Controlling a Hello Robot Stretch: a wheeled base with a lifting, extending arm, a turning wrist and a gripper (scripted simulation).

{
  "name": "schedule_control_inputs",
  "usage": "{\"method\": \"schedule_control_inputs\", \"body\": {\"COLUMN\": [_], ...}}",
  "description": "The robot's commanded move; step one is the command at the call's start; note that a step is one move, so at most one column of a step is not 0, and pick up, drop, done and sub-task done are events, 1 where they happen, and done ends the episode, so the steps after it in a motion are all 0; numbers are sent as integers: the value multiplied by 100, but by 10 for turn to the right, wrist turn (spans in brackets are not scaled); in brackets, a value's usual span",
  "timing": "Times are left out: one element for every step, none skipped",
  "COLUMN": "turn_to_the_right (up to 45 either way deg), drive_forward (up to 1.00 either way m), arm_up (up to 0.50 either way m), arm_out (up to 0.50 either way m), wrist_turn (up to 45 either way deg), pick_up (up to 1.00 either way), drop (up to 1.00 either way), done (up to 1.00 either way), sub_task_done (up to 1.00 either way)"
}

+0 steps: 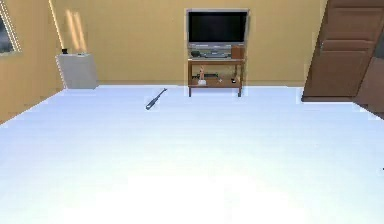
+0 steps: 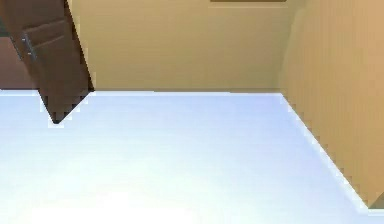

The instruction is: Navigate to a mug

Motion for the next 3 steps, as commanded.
{"method": "schedule_control_inputs", "body": {"turn_to_the_right": [0, -300, 0], "drive_forward": [30, 0, 100], "arm_up": [0, 0, 0], "arm_out": [0, 0, 0], "wrist_turn": [0, 0, 0], "pick_up": [0, 0, 0], "drop": [0, 0, 0], "done": [0, 0, 0], "sub_task_done": [0, 0, 0]}}
